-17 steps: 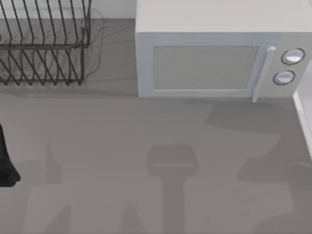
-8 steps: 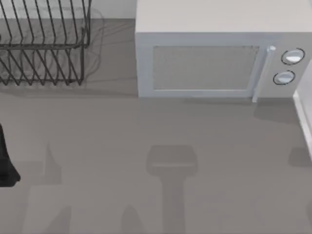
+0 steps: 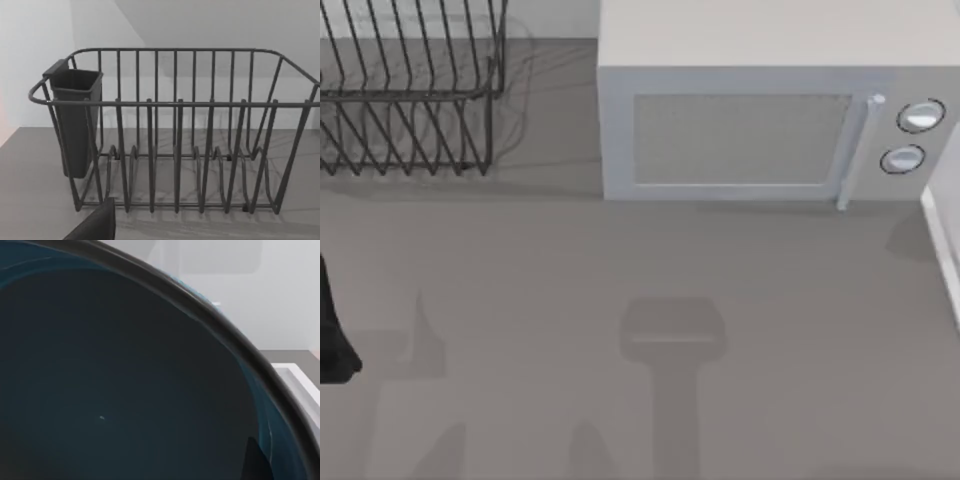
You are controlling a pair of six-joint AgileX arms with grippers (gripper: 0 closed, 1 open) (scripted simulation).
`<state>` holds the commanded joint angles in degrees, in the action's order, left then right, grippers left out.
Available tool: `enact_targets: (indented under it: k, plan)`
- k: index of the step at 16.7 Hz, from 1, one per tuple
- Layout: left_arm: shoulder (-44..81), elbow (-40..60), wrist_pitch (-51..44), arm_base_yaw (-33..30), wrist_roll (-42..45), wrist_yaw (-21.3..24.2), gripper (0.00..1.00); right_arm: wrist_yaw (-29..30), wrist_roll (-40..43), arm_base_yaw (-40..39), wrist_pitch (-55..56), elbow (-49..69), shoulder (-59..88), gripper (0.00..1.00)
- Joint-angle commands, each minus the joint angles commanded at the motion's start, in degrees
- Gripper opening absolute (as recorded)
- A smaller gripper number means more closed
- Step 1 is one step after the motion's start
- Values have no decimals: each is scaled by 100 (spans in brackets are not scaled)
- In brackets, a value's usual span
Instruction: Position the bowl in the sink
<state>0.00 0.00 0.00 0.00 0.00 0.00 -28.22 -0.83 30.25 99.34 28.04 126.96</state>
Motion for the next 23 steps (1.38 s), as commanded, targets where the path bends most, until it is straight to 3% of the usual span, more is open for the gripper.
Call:
enact_targets:
  k: [4,17,23]
  plan:
    - [0,0,0,0,0,0,100,0,0,0,3,-1,3,0]
    - [0,0,0,0,0,0,100,0,0,0,3,-1,3,98]
    - [0,0,0,0,0,0,100,0,0,0,3,-1,3,100]
